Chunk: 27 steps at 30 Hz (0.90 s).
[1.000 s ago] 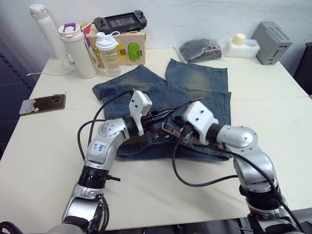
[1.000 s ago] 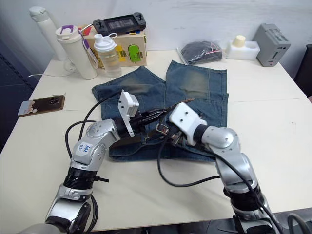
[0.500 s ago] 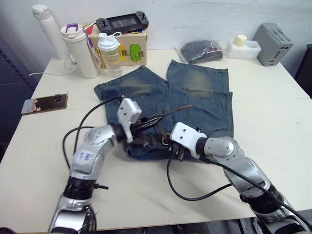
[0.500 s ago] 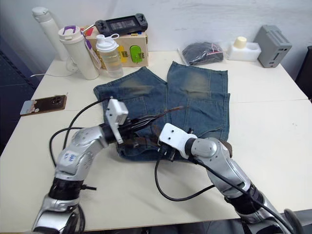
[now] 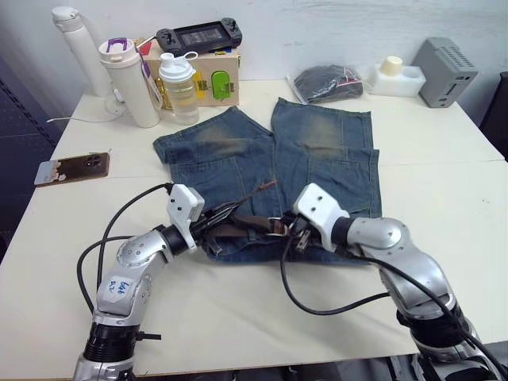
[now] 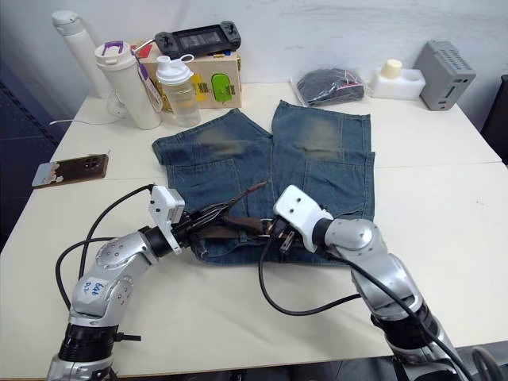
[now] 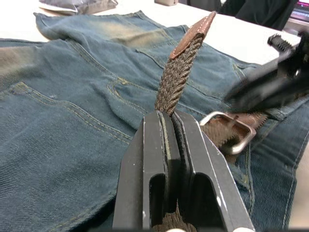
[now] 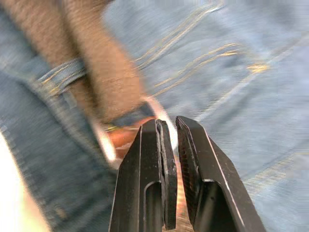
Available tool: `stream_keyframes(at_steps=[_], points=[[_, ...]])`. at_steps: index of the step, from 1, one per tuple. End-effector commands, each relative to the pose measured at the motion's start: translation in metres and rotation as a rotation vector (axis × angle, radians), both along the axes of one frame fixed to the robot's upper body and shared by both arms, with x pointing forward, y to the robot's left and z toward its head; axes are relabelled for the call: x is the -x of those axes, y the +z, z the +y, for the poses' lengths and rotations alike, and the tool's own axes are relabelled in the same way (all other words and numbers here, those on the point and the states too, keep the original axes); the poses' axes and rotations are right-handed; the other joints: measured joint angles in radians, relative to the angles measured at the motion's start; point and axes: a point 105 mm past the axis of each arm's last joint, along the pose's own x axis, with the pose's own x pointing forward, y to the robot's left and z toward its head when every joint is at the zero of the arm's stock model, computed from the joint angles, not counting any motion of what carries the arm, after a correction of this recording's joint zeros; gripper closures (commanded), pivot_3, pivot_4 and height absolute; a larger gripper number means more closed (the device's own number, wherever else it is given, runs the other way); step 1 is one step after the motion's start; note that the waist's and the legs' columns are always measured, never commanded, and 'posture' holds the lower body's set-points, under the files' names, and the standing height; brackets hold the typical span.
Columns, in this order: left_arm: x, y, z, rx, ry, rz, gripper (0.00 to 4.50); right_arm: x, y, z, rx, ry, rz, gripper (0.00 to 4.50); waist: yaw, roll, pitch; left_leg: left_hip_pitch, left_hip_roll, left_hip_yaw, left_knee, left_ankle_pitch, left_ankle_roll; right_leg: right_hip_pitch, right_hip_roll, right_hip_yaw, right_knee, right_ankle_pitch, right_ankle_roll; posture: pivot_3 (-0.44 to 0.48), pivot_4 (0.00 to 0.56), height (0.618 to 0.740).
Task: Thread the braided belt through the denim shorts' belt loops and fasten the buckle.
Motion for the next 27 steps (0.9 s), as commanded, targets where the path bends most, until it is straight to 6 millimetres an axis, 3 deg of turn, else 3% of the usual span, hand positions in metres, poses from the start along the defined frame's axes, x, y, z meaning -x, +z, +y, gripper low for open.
stream_keyframes(at_steps=[1, 11, 27], points=[[0.003, 0.013, -0.002, 0.024, -0.006, -0.054, 4.5, 0.007, 0.01, -0.005, 0.003, 0.001, -0.031, 3.97, 0.0, 0.0, 0.0, 0.0, 0.0, 0.0, 0.0, 0.0, 0.0, 0.0, 0.0, 0.0, 0.0, 0.0, 0.0, 0.0, 0.15, 0.682], [0.001, 0.015, -0.005, 0.018, -0.022, -0.06, 4.5, 0.01, -0.01, 0.002, 0.038, 0.0, 0.017, 3.97, 0.0, 0.0, 0.0, 0.0, 0.0, 0.0, 0.0, 0.0, 0.0, 0.0, 0.0, 0.002, 0.0, 0.0, 0.0, 0.0, 0.15, 0.682], [0.001, 0.01, -0.002, -0.013, -0.018, -0.058, 4.5, 0.006, -0.018, 0.029, 0.037, 0.069, 0.017, 3.97, -0.003, 0.0, 0.0, 0.0, 0.0, 0.0, -0.001, 0.0, 0.0, -0.001, 0.0, 0.002, 0.0, 0.0, 0.0, 0.0, 0.15, 0.682]])
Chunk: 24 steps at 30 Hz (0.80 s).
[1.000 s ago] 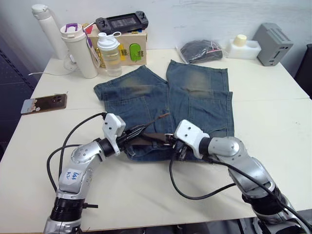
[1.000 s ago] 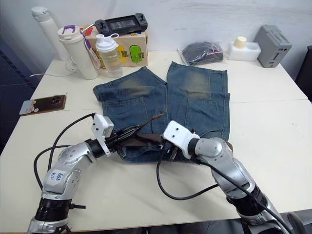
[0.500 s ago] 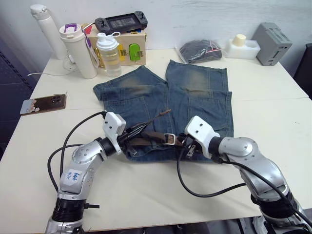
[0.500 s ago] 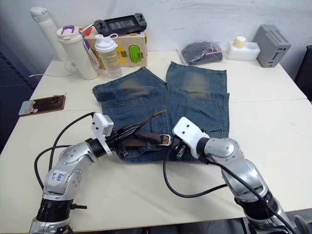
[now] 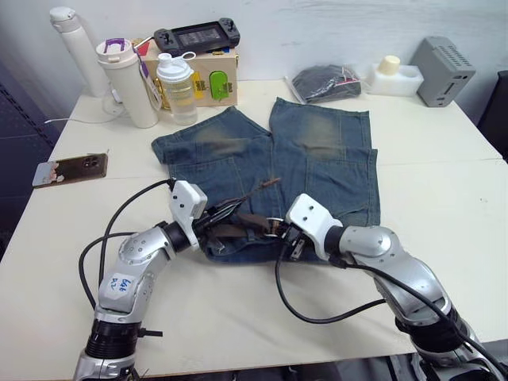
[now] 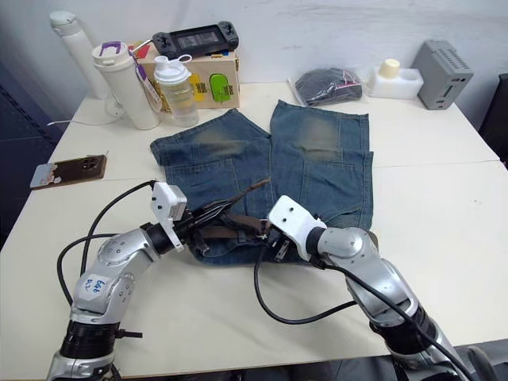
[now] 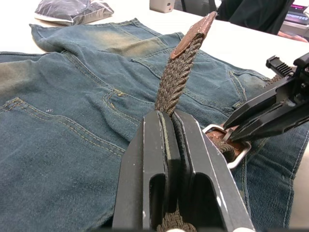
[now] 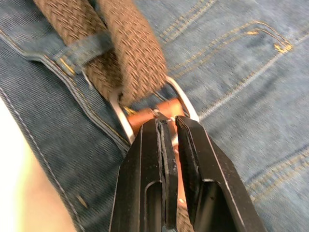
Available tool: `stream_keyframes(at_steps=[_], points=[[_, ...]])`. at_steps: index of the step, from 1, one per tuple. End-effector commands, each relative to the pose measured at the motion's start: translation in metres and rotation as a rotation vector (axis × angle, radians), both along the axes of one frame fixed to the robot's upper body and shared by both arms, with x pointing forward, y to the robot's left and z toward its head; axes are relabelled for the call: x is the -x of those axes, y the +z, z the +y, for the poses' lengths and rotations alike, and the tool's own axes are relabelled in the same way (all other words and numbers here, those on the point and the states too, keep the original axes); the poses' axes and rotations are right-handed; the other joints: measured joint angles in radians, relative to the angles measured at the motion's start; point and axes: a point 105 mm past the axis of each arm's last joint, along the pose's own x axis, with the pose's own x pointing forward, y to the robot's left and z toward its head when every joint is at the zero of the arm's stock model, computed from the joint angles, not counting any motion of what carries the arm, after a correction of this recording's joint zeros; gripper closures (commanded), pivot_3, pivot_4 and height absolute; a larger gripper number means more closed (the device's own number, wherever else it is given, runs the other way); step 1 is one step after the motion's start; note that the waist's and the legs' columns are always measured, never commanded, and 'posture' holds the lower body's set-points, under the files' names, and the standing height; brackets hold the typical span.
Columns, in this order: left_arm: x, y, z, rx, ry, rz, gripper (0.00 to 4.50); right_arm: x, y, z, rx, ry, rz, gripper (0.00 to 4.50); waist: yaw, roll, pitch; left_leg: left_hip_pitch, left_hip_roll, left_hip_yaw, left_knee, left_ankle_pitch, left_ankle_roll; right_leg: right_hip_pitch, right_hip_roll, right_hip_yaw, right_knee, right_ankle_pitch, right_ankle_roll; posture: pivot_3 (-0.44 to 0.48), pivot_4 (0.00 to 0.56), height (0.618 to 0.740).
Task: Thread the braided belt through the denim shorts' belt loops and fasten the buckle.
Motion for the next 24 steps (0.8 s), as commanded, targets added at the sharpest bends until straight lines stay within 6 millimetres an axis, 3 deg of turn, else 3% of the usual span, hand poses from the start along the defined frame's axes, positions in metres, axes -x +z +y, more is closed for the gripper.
stream_keyframes(at_steps=[1, 7, 12, 17, 24], points=[[0.002, 0.005, 0.004, -0.01, 0.001, -0.041, 4.5, -0.001, 0.008, 0.013, -0.014, 0.048, -0.045, 3.97, -0.001, 0.0, 0.0, 0.0, 0.0, 0.0, 0.0, 0.0, 0.0, 0.0, 0.0, 0.0, 0.0, 0.0, 0.0, 0.0, 0.15, 0.682], [0.003, 0.0, 0.013, -0.039, 0.017, -0.041, 4.5, 0.004, 0.013, 0.016, -0.014, 0.142, -0.013, 3.97, -0.001, 0.0, 0.0, 0.0, 0.0, 0.0, 0.0, 0.0, 0.0, 0.0, 0.0, 0.0, 0.0, 0.0, 0.0, 0.0, 0.15, 0.682], [0.005, -0.003, 0.02, -0.05, 0.022, -0.048, 4.5, 0.0, 0.037, -0.004, -0.006, 0.241, 0.045, 3.97, -0.001, 0.0, 0.0, 0.0, 0.0, 0.0, 0.0, 0.0, 0.0, 0.0, 0.0, -0.001, -0.001, 0.0, 0.0, 0.0, 0.15, 0.682], [0.01, -0.01, 0.027, -0.06, 0.033, -0.05, 4.5, -0.01, 0.056, -0.008, -0.03, 0.313, 0.117, 3.97, -0.006, 0.0, 0.0, 0.0, 0.001, 0.0, -0.001, 0.0, 0.0, 0.0, -0.001, 0.0, -0.002, 0.0, -0.001, 0.0, 0.15, 0.682], [0.015, -0.011, 0.031, -0.065, 0.047, -0.054, 4.5, -0.018, 0.042, -0.005, 0.015, 0.343, 0.185, 3.97, -0.008, 0.0, 0.0, 0.0, 0.002, 0.0, -0.002, 0.0, 0.0, 0.0, -0.003, -0.001, -0.002, 0.0, -0.001, 0.0, 0.15, 0.682]])
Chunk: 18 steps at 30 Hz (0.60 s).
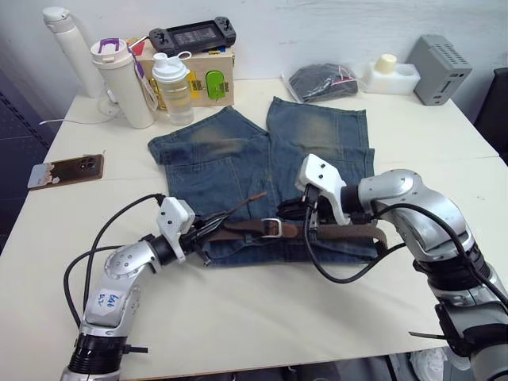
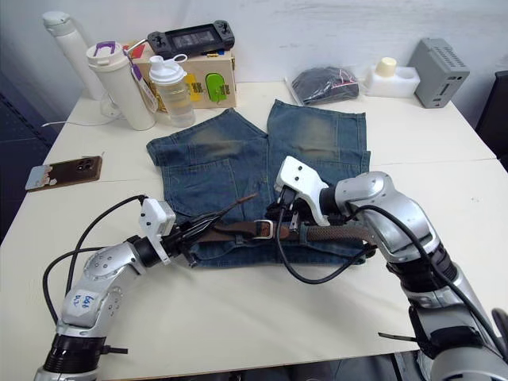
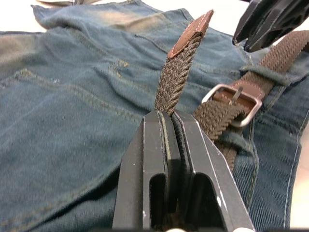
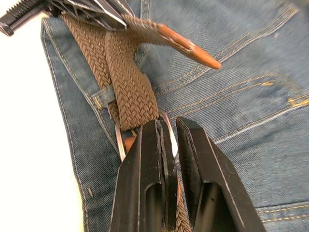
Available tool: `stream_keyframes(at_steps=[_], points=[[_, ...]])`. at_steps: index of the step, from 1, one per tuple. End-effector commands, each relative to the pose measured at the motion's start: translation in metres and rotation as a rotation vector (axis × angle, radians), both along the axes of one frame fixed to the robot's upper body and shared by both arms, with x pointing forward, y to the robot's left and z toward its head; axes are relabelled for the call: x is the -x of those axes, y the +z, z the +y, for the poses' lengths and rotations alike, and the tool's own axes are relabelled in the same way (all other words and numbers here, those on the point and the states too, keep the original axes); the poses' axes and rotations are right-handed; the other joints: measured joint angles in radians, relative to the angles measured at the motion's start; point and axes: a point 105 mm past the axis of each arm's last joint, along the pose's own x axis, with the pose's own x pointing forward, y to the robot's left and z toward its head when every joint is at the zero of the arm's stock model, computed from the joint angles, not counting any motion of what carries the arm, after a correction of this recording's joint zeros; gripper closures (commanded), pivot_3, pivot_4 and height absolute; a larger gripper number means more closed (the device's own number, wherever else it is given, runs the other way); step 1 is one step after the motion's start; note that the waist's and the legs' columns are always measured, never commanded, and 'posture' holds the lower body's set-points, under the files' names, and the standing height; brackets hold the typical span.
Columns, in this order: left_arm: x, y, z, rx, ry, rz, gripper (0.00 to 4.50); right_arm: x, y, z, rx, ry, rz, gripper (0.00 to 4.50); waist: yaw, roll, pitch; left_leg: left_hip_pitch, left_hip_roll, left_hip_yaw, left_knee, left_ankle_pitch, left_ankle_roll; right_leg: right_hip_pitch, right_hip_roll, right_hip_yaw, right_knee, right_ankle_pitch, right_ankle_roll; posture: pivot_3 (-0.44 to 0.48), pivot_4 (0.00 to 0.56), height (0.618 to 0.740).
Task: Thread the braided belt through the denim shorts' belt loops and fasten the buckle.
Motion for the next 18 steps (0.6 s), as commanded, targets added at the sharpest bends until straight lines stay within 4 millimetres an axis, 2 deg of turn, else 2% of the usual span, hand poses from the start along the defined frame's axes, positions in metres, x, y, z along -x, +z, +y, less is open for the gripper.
stream_keyframes(at_steps=[1, 4, 12, 18], points=[[0.004, 0.011, 0.006, -0.003, 0.018, -0.053, 4.5, 0.001, -0.004, 0.003, 0.024, 0.031, -0.004, 3.97, 0.0, 0.0, 0.0, 0.0, 0.0, 0.0, 0.0, 0.0, 0.0, 0.0, 0.0, 0.0, 0.0, 0.0, 0.0, 0.0, 0.15, 0.682], [0.005, 0.013, 0.008, -0.008, 0.022, -0.052, 4.5, 0.003, -0.011, -0.002, 0.054, 0.023, 0.007, 3.97, 0.0, 0.0, 0.0, 0.0, 0.0, 0.0, 0.0, 0.0, 0.0, 0.0, -0.001, 0.0, 0.0, 0.0, 0.0, 0.0, 0.15, 0.682], [0.007, 0.016, 0.009, -0.028, 0.002, -0.044, 4.5, 0.006, -0.017, -0.003, 0.044, -0.016, 0.017, 3.97, -0.002, 0.0, 0.0, 0.0, 0.0, 0.0, 0.0, 0.0, 0.0, 0.0, -0.002, 0.0, 0.0, 0.0, 0.0, 0.0, 0.15, 0.682], [0.006, 0.016, 0.01, -0.037, -0.002, -0.043, 4.5, 0.003, -0.023, 0.004, 0.029, -0.041, 0.024, 3.97, -0.004, 0.0, 0.0, 0.0, 0.0, 0.0, 0.0, 0.0, -0.001, 0.0, -0.002, 0.0, 0.0, 0.0, 0.0, 0.0, 0.15, 0.682]])
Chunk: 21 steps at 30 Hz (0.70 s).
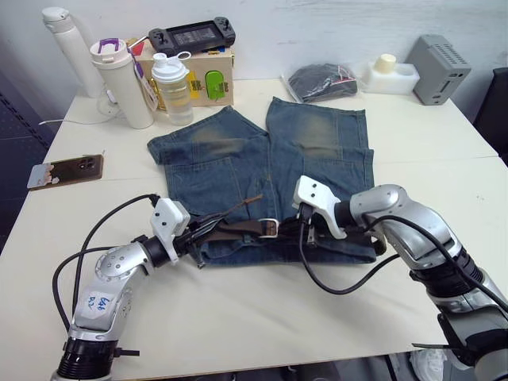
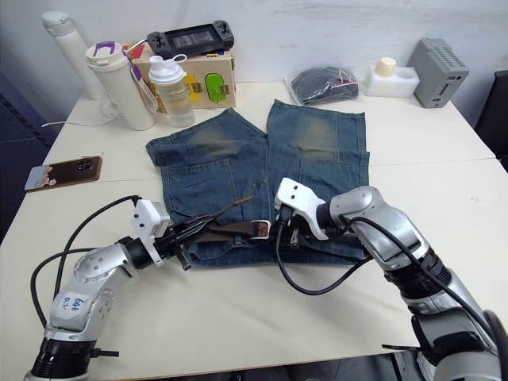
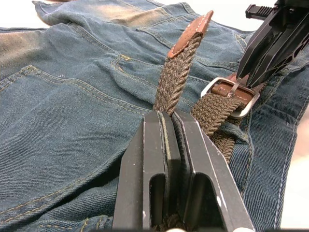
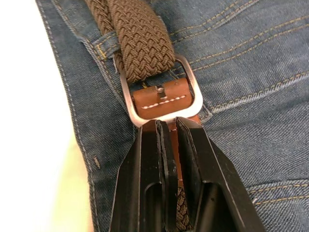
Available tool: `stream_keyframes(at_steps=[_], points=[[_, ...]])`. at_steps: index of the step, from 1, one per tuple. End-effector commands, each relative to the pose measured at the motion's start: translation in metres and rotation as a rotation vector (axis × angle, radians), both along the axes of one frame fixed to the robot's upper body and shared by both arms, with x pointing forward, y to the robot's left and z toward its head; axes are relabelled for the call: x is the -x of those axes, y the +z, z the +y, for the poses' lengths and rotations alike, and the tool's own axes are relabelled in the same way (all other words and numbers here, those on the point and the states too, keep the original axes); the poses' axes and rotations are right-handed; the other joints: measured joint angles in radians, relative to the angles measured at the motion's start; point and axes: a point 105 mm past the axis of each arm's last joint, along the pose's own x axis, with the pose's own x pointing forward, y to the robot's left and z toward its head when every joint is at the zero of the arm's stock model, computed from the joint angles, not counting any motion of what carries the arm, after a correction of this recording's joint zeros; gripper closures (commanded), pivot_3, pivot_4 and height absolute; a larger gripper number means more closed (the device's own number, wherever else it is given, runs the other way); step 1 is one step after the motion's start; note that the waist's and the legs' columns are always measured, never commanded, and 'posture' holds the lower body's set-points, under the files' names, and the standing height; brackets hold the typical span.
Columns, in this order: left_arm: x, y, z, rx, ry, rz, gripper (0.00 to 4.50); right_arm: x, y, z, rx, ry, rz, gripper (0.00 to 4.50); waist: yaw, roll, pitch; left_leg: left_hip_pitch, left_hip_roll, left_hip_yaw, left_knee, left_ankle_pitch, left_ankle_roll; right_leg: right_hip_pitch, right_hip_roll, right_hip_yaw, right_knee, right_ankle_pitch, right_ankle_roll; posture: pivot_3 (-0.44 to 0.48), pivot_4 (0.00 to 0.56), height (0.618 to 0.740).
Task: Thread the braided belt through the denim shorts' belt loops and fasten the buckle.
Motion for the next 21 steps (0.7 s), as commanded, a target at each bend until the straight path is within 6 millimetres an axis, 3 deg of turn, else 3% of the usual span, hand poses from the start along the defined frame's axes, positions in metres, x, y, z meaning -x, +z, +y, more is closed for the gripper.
stream_keyframes(at_steps=[1, 9, 13, 21], points=[[0.001, 0.013, 0.002, -0.002, -0.007, -0.049, 4.5, -0.001, 0.004, 0.008, -0.029, -0.002, -0.029, 3.97, -0.001, 0.0, 0.0, 0.0, 0.0, 0.0, 0.0, 0.0, 0.0, 0.0, 0.0, 0.0, 0.0, 0.0, 0.0, 0.0, 0.15, 0.682], [-0.001, 0.011, -0.002, -0.001, -0.015, -0.051, 4.5, -0.004, 0.008, 0.029, -0.062, 0.014, -0.057, 3.97, -0.001, 0.0, 0.0, 0.0, 0.0, 0.0, 0.0, 0.0, 0.0, 0.0, 0.0, -0.002, 0.001, 0.0, 0.0, 0.0, 0.15, 0.682], [-0.002, 0.011, -0.003, -0.001, -0.017, -0.053, 4.5, 0.003, 0.021, 0.043, -0.092, 0.086, -0.096, 3.97, -0.004, 0.0, 0.0, 0.0, 0.0, 0.0, 0.0, 0.0, 0.0, 0.0, 0.001, -0.002, 0.001, 0.0, 0.0, 0.0, 0.15, 0.682], [0.002, 0.008, -0.001, -0.033, -0.02, -0.055, 4.5, -0.005, 0.04, 0.021, -0.066, 0.071, -0.152, 3.97, -0.01, 0.0, 0.0, 0.0, 0.0, 0.0, 0.0, 0.0, 0.0, 0.0, 0.002, -0.003, 0.001, 0.0, 0.0, 0.0, 0.15, 0.682]])
